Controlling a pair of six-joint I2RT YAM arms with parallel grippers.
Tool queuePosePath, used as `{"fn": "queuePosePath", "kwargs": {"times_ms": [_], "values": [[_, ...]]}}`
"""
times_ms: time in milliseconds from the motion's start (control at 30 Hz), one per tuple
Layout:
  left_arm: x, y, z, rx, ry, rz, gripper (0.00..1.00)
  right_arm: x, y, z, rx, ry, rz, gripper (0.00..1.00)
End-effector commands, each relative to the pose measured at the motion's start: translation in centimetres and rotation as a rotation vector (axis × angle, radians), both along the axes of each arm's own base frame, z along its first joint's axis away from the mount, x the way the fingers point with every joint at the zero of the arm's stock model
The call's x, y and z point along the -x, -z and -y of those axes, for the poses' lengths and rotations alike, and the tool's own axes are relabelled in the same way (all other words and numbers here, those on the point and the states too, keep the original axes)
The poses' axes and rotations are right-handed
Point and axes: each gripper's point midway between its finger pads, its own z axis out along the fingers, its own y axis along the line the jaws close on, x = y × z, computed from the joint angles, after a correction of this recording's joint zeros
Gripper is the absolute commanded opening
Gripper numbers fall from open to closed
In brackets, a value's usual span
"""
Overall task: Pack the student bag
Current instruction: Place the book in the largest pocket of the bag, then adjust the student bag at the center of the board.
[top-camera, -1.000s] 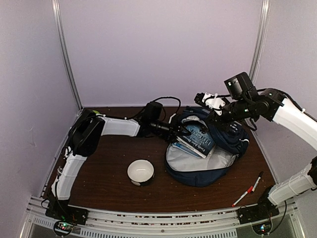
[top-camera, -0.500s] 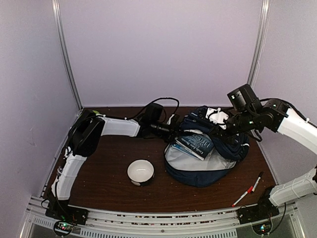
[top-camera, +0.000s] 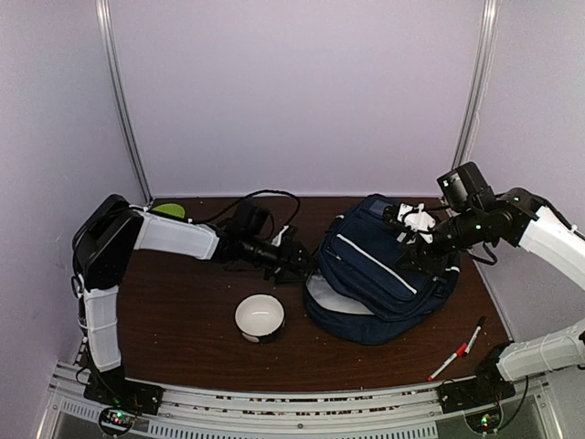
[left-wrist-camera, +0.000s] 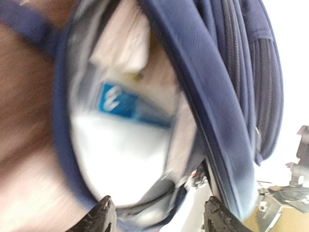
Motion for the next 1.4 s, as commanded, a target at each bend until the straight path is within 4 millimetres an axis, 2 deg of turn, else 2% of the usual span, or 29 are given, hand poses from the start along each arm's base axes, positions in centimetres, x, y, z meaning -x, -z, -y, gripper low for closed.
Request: {"fn": "queuePosePath", "kwargs": {"times_ms": [0, 100, 133, 233, 300, 367, 467, 633, 867, 967, 1133, 1300, 1367], "values": [[-0.2, -1.6, -2.6, -0.054, 0.01, 0.169, 0.65, -0.5, 1.4, 3.3, -0.026, 0.106, -0.098, 0.51], [-0.5, -1.6, -4.4, -0.175, 0.006, 0.246, 0.63, -2.7, 3.4, 7.4, 0.019, 0.276, -0.116, 0.51], [-1.0, -1.2, -5.2, -0.239, 0.001, 0.275, 0.62, -3.4, 3.9, 9.2, 0.036, 0.341, -0.124, 0.51], [-3.1, 0.6, -8.4, -0.492, -0.022, 0.362, 0.59, -4.4, 5.4, 12.9, 0.068, 0.463, -0.154, 0.5], [-4.2, 1.2, -9.5, -0.536, -0.047, 0.366, 0.59, -4.9, 6.7, 15.2, 0.122, 0.535, -0.175, 0.5], [-4.9, 1.1, -9.0, -0.457, -0.051, 0.342, 0.59, -5.4, 7.9, 17.7, 0.193, 0.615, -0.19, 0.48], [-5.6, 1.6, -8.2, -0.437, -0.034, 0.33, 0.59, -5.8, 9.5, 20.5, 0.3, 0.705, -0.207, 0.47], [-5.7, 1.9, -6.3, -0.382, 0.013, 0.323, 0.57, -5.9, 13.0, 23.4, 0.459, 0.802, -0.266, 0.43], [-4.1, 1.5, -4.4, -0.34, 0.076, 0.345, 0.56, -5.7, 16.8, 24.5, 0.559, 0.855, -0.415, 0.4], [-3.4, 1.5, -3.8, -0.333, 0.11, 0.366, 0.56, -6.6, 18.0, 24.2, 0.556, 0.855, -0.466, 0.4], [-1.9, 2.5, -4.0, -0.347, 0.14, 0.351, 0.56, -10.4, 18.2, 22.5, 0.509, 0.809, -0.465, 0.41], [0.6, 2.5, -3.5, -0.311, 0.195, 0.358, 0.56, -15.5, 17.3, 19.1, 0.471, 0.749, -0.414, 0.41], [1.6, 2.2, -3.2, -0.292, 0.21, 0.354, 0.56, -18.4, 16.5, 17.3, 0.455, 0.732, -0.377, 0.42]]}}
